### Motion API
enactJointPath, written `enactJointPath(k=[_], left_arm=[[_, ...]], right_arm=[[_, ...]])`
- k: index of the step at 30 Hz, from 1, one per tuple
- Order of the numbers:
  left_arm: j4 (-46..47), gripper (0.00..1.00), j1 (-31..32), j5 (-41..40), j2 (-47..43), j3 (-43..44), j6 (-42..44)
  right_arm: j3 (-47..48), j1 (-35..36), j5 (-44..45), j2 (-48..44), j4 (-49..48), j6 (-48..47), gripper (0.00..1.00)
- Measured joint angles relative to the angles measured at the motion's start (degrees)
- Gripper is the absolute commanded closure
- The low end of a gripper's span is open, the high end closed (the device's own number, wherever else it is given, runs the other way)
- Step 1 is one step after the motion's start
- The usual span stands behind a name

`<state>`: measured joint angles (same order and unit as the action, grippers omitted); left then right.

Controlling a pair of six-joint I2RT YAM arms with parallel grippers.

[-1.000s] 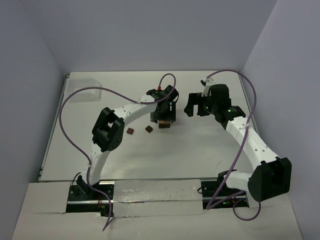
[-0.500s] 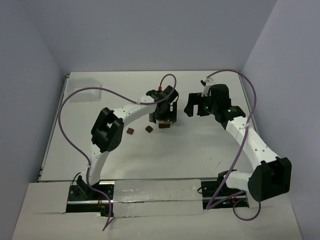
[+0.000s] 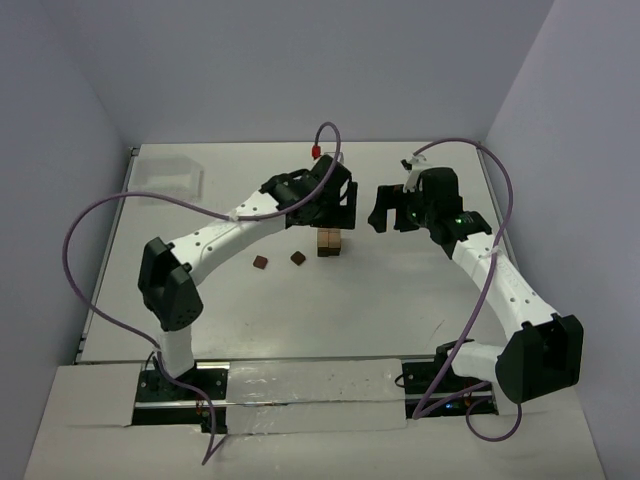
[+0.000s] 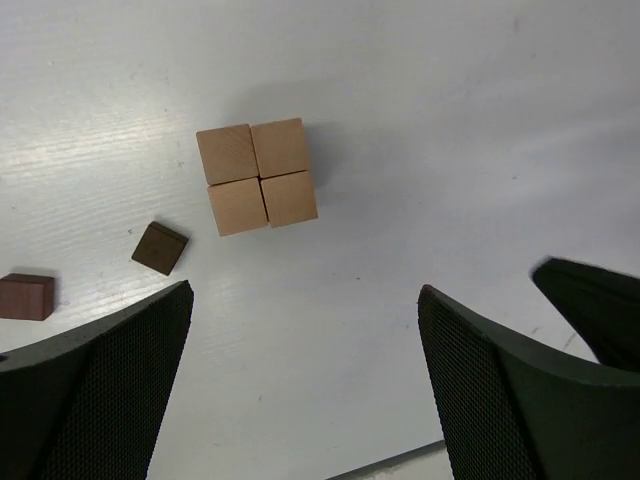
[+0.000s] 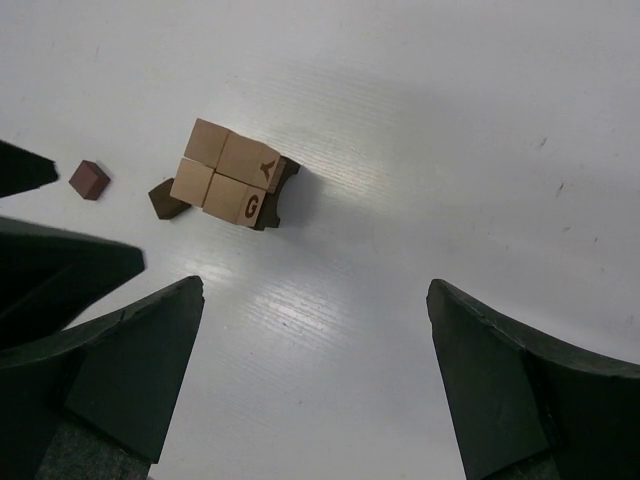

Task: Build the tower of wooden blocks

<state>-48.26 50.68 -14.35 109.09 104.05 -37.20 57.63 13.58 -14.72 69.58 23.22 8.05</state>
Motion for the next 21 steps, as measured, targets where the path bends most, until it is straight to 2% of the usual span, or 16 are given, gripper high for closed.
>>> enactJointPath(k=[5, 8, 12, 15, 17, 21], left_arm=[[2.4, 0.02, 0.3, -0.2, -8.7, -4.0, 4.0], [5.3, 0.05, -2.3, 4.8, -16.3, -10.0, 7.7], [8.3, 0.05, -16.0, 17.8, -25.6, -18.3, 12.3], [11.4, 0.09, -28.4, 27.2, -31.1, -26.1, 17.7], [11.4, 0.10, -35.5, 31.7, -34.5, -31.1, 20.2], [12.4, 0.09, -44.1, 40.4, -40.0, -37.0, 23.6]], right_arm=[[0.2, 0.0, -1.3, -0.2, 0.0, -0.4, 0.00], [0.2, 1.0, -1.9, -0.6, 0.0, -1.5, 0.00], [0.4, 5.5, -1.5, -1.2, 0.1, -3.8, 0.00], [2.7, 13.8, 1.0, -0.1, 1.2, -7.3, 0.00], [5.8, 19.7, 2.1, 2.0, 1.7, -9.4, 0.01], [16.7, 28.0, 4.5, 10.4, 4.4, -12.3, 0.06]])
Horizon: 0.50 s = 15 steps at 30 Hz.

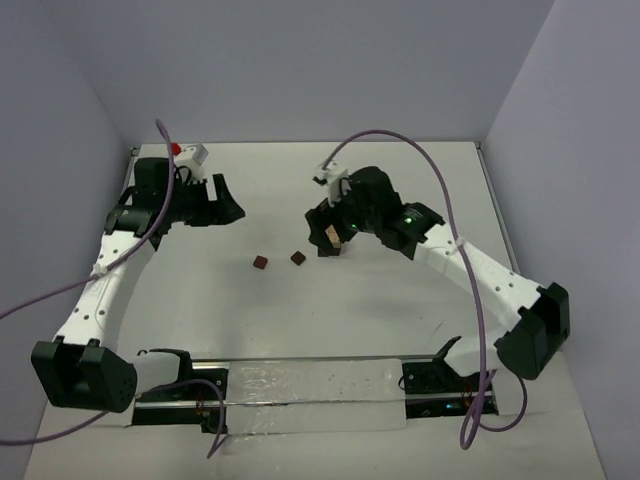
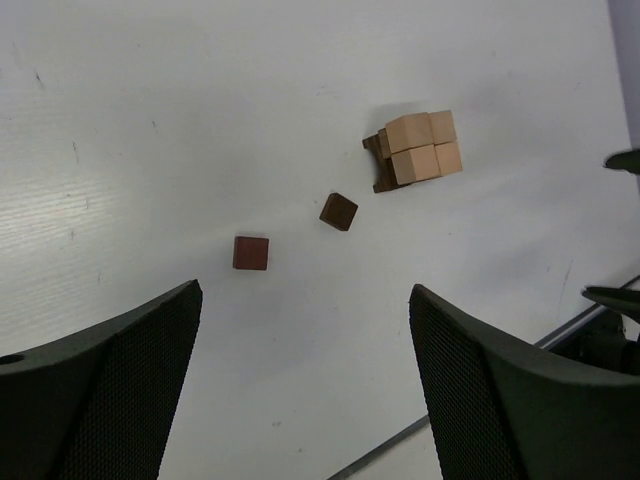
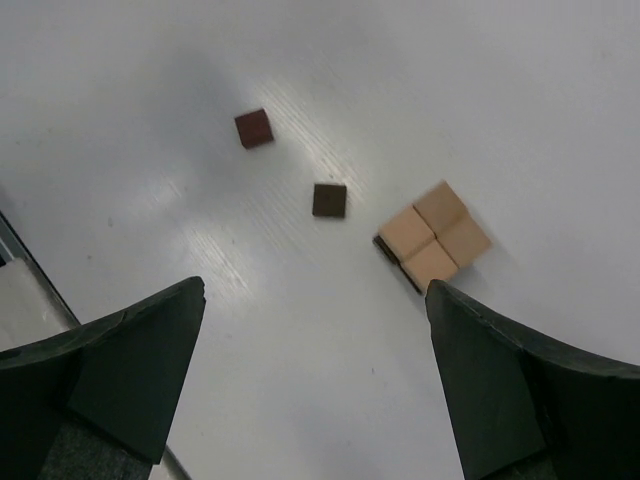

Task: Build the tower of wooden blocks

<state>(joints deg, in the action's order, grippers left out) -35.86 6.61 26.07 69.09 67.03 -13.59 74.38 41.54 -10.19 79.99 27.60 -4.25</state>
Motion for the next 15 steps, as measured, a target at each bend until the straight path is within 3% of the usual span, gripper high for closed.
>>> enactJointPath(k=[3, 8, 10, 15], left_arm=[[1.1, 0.08, -4.4, 4.8, -3.4, -2.4, 1.7], [1.3, 0.07, -6.3, 9.5, -6.8, -4.3, 5.5], [1.0, 0.07, -7.1, 10.7, -7.3, -4.3, 6.8], [1.0, 0.04, -10.5, 15.6, -7.6, -5.2, 8.4]], right_arm=[[9.8, 3.4, 1.1, 9.0, 2.9, -0.9, 0.14], [29.6, 5.3, 0.6, 29.5, 10.3, -1.2, 0.26], [33.6, 5.3, 0.6, 35.7, 13.9, -1.4, 0.33], [38.4, 5.3, 0.8, 45.3, 22.0, -1.4, 0.39]])
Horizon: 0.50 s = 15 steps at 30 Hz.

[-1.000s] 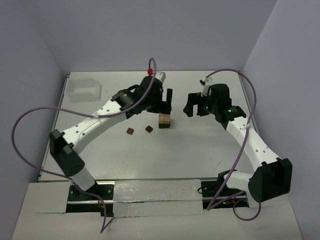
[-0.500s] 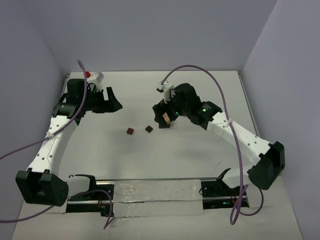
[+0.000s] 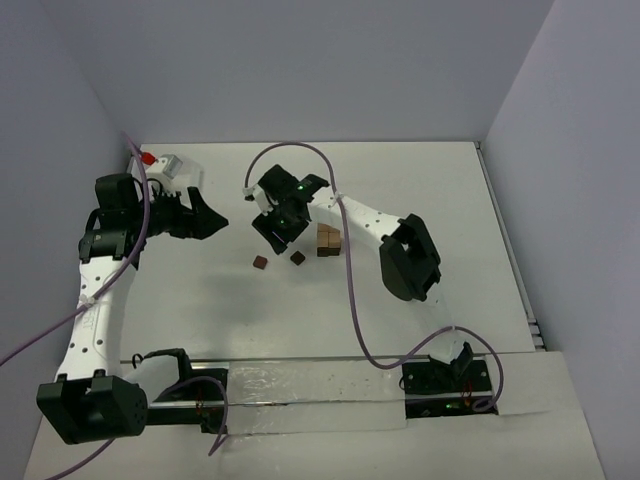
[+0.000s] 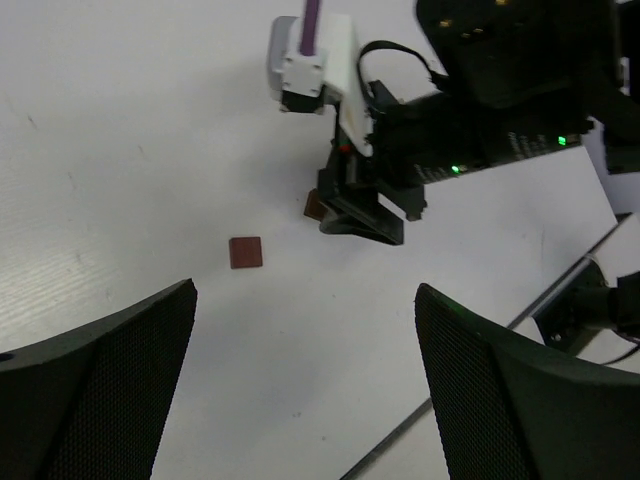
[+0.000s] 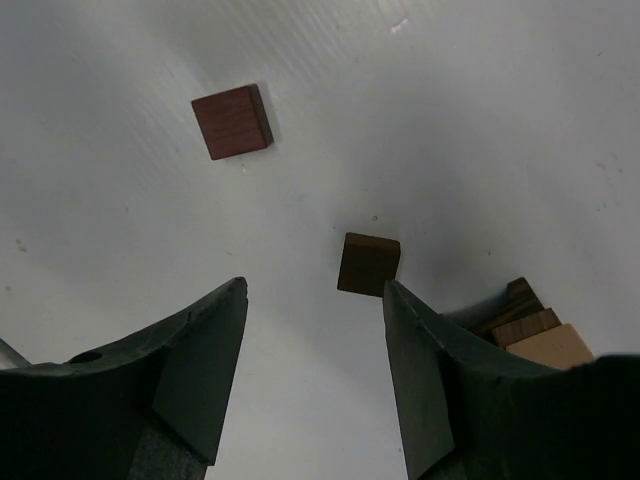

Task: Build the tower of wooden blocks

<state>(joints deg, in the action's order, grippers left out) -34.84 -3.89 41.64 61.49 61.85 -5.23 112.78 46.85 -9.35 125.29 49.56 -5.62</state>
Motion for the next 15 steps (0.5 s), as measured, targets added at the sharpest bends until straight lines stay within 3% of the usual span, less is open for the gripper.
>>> enactJointPath(k=[15], left_arm=[[0.0, 0.04, -1.9, 9.2, 1.2, -1.6, -0.3]], right_arm=[[3.0, 0.0, 1.4, 6.1, 4.6, -1.9, 0.43]])
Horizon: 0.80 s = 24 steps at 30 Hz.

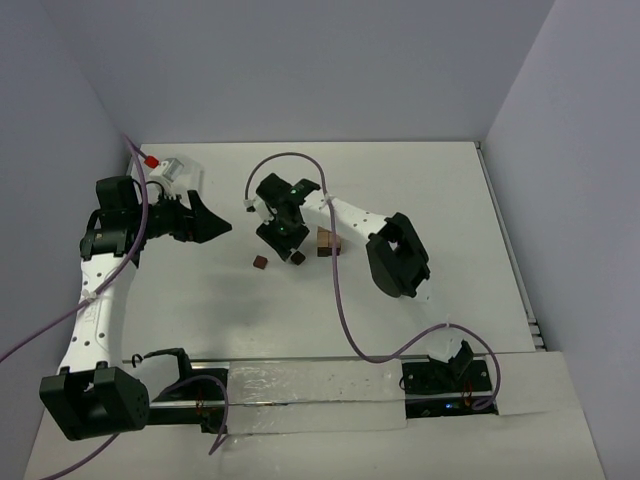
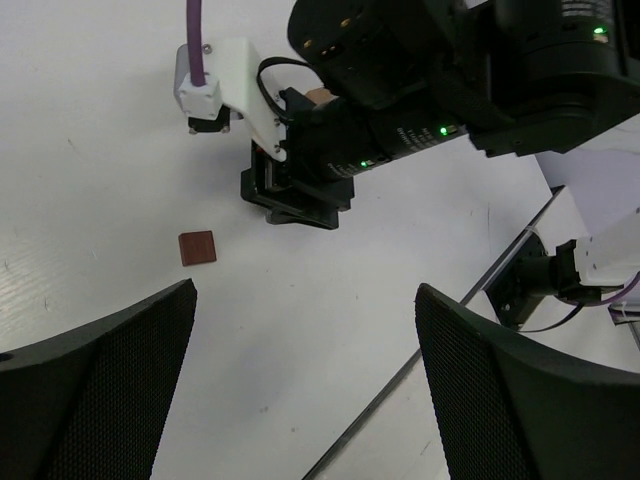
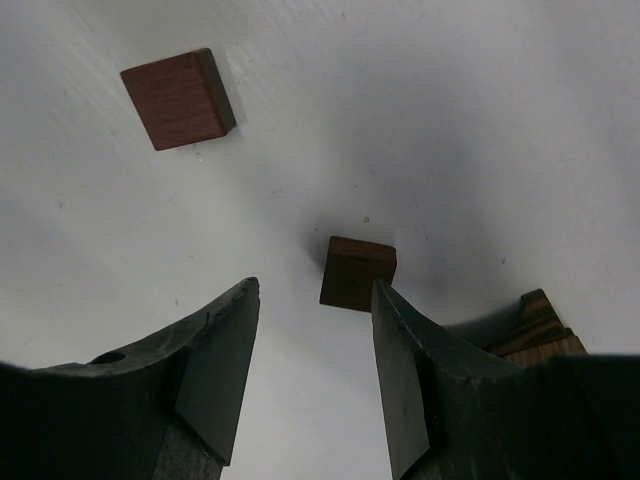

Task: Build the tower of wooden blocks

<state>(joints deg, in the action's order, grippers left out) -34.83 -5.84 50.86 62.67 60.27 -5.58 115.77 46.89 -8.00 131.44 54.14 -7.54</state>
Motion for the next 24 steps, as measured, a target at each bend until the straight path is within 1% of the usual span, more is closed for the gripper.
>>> enactJointPath(k=[2, 5, 8, 11, 14, 17, 20, 24], left_arm=[[0.0, 0.04, -0.2, 0.6, 0.1, 0.0, -0.1], [0.0, 0.04, -0.3, 1.1, 0.1, 0.0, -0.2], [0.0, 0.04, -0.4, 1.6, 0.2, 0.0, -0.2], [0.0, 0.04, -0.4, 1.8, 0.3, 0.0, -0.2], [0.0, 0.04, -0.7, 2.0, 0.3, 0.0, -0.2], [0.0, 0.01, -0.9, 2.2, 0.3, 0.0, -0.2], [0.0, 0.01, -1.0, 2.4, 0.3, 0.0, -0.3], [0.0, 0.01, -1.1, 2.6, 0.4, 0.1, -0.3]], right_arm=[[0.0, 0.0, 0.1, 0.7, 0.1, -0.3, 0.42], [0.0, 0.0, 0.2, 1.1, 0.4, -0.8, 0.35], [0.0, 0.0, 0.8, 1.1, 0.4, -1.1, 0.30], [0.0, 0.0, 1.5, 1.2, 0.5, -1.2, 0.29], [0.2, 0.0, 2.0, 1.6, 0.5, -1.4, 0.29], [0.4, 0.0, 2.4, 2.7, 0.7, -1.6, 0.32], [0.5, 0.0, 2.4, 3.9, 0.8, -2.0, 0.34], [1.2, 0.0, 2.4, 4.8, 1.4, -2.7, 0.42]])
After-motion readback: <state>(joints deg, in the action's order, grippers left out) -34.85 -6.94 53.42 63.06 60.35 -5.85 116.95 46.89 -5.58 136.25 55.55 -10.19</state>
